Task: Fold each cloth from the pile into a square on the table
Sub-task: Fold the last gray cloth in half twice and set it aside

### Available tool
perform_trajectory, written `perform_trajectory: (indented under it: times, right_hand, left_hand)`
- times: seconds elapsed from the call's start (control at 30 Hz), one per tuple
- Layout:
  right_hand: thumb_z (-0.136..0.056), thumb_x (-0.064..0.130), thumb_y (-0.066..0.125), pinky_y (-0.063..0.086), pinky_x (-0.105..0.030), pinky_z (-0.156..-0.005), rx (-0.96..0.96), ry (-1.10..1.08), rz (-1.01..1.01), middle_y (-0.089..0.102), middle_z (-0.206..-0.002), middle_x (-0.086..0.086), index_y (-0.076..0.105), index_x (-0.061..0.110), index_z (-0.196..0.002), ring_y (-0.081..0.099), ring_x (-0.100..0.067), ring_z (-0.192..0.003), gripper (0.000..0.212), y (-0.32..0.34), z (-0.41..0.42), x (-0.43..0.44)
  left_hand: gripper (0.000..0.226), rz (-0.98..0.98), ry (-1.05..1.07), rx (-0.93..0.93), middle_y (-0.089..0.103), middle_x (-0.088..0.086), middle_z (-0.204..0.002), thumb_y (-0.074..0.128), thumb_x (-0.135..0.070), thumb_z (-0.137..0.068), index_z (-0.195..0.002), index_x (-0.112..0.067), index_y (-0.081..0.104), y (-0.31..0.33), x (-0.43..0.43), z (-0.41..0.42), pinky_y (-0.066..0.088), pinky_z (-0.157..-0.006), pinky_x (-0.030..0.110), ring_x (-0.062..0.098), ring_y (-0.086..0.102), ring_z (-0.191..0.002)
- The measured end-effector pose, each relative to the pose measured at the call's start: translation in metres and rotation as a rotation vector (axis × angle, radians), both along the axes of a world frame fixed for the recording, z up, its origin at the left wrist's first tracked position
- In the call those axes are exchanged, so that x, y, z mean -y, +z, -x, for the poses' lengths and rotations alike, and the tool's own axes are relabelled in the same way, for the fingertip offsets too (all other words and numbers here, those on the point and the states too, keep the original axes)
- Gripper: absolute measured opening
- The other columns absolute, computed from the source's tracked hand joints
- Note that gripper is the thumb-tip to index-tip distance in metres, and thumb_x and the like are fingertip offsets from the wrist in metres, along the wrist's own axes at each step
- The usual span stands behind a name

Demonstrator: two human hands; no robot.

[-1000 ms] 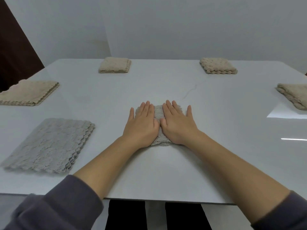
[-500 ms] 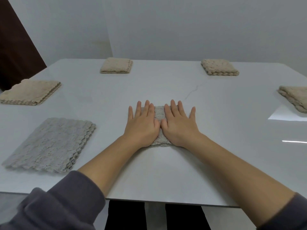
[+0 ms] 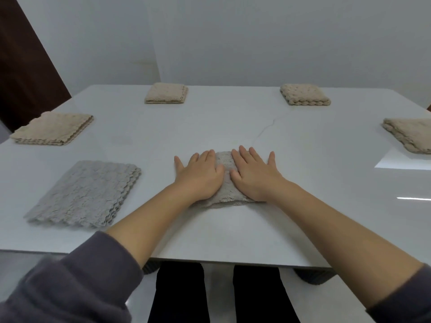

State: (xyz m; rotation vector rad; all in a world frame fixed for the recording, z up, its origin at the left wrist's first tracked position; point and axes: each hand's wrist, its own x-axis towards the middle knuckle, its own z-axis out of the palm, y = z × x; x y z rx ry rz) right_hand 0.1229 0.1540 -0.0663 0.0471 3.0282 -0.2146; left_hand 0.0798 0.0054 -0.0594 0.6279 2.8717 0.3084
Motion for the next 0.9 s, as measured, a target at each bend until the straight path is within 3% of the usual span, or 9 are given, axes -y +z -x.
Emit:
perform_trajectory:
  times: [0.1, 0.27, 0.37, 0.47, 0.53, 0.6, 0.67, 0.77, 0.9]
  right_hand:
    - [-0.102, 0.040, 0.023, -0.009, -0.056, -0.117, 0.064, 0.108, 0.034, -0.005, -0.164, 0.001, 0.001, 0.022, -0.156, -0.008, -0.018, -0.150, 0.061, 0.010, -0.021, -0.017]
    - [-0.098, 0.025, 0.034, -0.010, -0.052, -0.118, 0.042, 0.050, 0.061, -0.008, -0.163, 0.000, 0.000, 0.028, -0.155, -0.012, -0.018, -0.149, 0.067, 0.034, -0.045, -0.038]
    - [-0.100, 0.028, 0.022, -0.004, -0.054, -0.119, -0.024, -0.116, 0.075, -0.006, -0.163, -0.006, 0.005, 0.015, -0.155, -0.011, -0.023, -0.149, 0.058, 0.024, -0.061, -0.017]
    - [-0.101, 0.036, 0.015, -0.006, -0.056, -0.118, -0.011, -0.198, 0.067, -0.008, -0.163, -0.007, 0.003, 0.013, -0.155, -0.013, -0.025, -0.149, 0.060, 0.004, -0.074, 0.004]
    - [-0.102, 0.039, 0.013, -0.009, -0.055, -0.118, -0.031, -0.188, 0.043, -0.011, -0.163, -0.006, -0.002, 0.013, -0.155, -0.016, -0.024, -0.148, 0.061, -0.003, -0.077, 0.004]
    - [-0.103, 0.040, 0.012, -0.011, -0.053, -0.118, -0.050, -0.105, 0.015, -0.012, -0.163, -0.005, -0.004, 0.015, -0.155, -0.018, -0.023, -0.148, 0.060, -0.003, -0.076, -0.007]
    - [-0.104, 0.040, 0.015, -0.012, -0.051, -0.117, -0.021, 0.009, -0.008, -0.011, -0.163, -0.003, -0.003, 0.020, -0.156, -0.017, -0.021, -0.148, 0.058, 0.004, -0.074, -0.025]
    - [-0.105, 0.033, 0.022, -0.008, -0.051, -0.118, 0.004, 0.065, -0.046, -0.008, -0.163, -0.002, 0.006, 0.024, -0.155, -0.012, -0.021, -0.149, 0.054, 0.020, -0.071, -0.043]
    - [-0.103, 0.032, 0.018, -0.003, -0.051, -0.120, -0.052, -0.091, -0.004, -0.005, -0.163, -0.006, 0.006, 0.015, -0.155, -0.008, -0.025, -0.150, 0.056, 0.010, -0.078, -0.019]
  left_hand:
    - [0.051, -0.018, -0.031, -0.068, 0.041, 0.001, -0.146, 0.018, -0.036, -0.099, -0.144, -0.018, 0.031, 0.007, 0.013, -0.024, 0.010, -0.114, 0.054, 0.021, 0.035, -0.133]
    - [0.033, -0.218, -0.005, -0.194, 0.066, -0.007, -0.083, 0.032, -0.029, -0.096, -0.119, -0.023, 0.055, 0.021, 0.030, -0.052, 0.031, -0.098, 0.034, 0.016, 0.058, -0.088]
    - [0.035, -0.279, -0.049, -0.299, 0.064, -0.006, -0.112, 0.038, -0.027, -0.096, -0.126, -0.022, 0.055, 0.020, 0.028, -0.062, 0.031, -0.102, 0.034, 0.015, 0.056, -0.103]
    - [0.054, -0.222, -0.271, -0.190, 0.015, -0.003, -0.160, 0.029, -0.032, -0.101, -0.153, -0.020, 0.019, 0.006, 0.019, -0.064, 0.008, -0.119, 0.038, 0.011, 0.013, -0.146]
    - [0.058, -0.097, -0.334, -0.080, -0.013, -0.004, -0.161, 0.018, -0.036, -0.103, -0.154, -0.020, -0.005, -0.005, 0.014, -0.065, -0.006, -0.120, 0.043, 0.007, -0.011, -0.147]
    - [0.059, -0.058, -0.301, -0.005, -0.017, 0.000, -0.161, 0.013, -0.037, -0.103, -0.153, -0.018, -0.011, -0.012, 0.010, -0.071, -0.009, -0.120, 0.043, 0.008, -0.015, -0.146]
    - [0.060, -0.094, -0.252, 0.037, -0.007, 0.006, -0.162, 0.014, -0.037, -0.103, -0.154, -0.015, -0.007, -0.011, 0.004, -0.085, -0.005, -0.120, 0.040, 0.014, -0.005, -0.148]
    - [0.057, -0.302, -0.136, -0.085, 0.033, 0.008, -0.153, 0.022, -0.033, -0.102, -0.154, -0.014, 0.008, -0.002, -0.003, -0.092, 0.008, -0.121, 0.037, 0.021, 0.029, -0.141]
    - [0.059, -0.182, -0.216, -0.126, -0.012, 0.001, -0.162, 0.021, -0.033, -0.103, -0.154, -0.017, -0.004, -0.004, -0.011, -0.073, -0.001, -0.120, 0.044, 0.019, -0.004, -0.149]
